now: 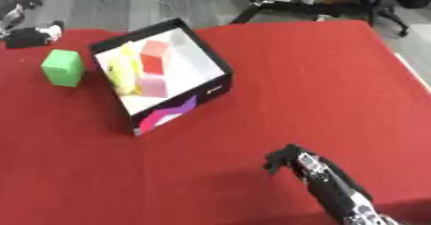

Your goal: Pick up objects on the table and place them in the box.

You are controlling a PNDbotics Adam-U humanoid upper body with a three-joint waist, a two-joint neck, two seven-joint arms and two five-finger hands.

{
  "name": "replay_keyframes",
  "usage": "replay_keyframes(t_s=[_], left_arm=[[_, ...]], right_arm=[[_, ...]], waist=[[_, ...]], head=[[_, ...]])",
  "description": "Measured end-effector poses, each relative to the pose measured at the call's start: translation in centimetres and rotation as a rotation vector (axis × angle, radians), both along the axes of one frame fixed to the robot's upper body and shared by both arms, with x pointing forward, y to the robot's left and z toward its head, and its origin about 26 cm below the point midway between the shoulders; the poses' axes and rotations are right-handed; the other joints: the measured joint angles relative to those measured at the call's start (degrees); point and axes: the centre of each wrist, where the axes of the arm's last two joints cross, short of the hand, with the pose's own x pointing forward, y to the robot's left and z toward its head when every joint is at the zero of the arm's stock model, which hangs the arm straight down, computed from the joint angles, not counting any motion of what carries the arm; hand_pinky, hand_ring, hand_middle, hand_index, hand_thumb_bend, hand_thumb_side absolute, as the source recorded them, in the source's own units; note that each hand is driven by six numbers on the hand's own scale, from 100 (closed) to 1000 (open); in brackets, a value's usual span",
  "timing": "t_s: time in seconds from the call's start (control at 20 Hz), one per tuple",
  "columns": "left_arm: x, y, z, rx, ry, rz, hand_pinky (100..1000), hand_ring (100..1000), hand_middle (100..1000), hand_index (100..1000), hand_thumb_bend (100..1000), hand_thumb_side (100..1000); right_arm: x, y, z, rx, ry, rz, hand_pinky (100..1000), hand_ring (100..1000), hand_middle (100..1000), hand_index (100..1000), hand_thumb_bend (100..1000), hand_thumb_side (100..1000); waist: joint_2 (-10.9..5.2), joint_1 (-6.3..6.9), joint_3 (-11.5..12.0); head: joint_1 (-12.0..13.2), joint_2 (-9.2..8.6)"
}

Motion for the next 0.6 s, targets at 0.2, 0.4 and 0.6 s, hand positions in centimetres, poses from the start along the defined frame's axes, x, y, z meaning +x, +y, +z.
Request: replay_keyframes(t_s=[0.2,0.4,0.6], left_arm=[[0.3,0.6,-2.1,0.0,0.056,0.041,805,733,812,953,377,1000],[0.4,0.4,-3.6,-0.008,0.069,0.045,799,723,803,951,411,1000],[0.4,0.1,-4.6,-0.017,0.069,0.044,797,720,800,950,410,1000]], right_arm=[[0.0,0.0,0.0,0.0,0.0,0.0,1000,750,511,706,100,1000],[0.0,0.0,0.0,0.0,-0.001,-0.001,1000,750,511,706,100,1000],[0.0,0.0,0.0,0.0,-0.001,-0.001,1000,750,511,706,100,1000]], waist=[[0.0,0.0,0.0],[0.0,0.0,0.0],[0.01,0.0,0.0]], head=[[-0.1,0.0],[-0.2,0.0],[-0.2,0.0]])
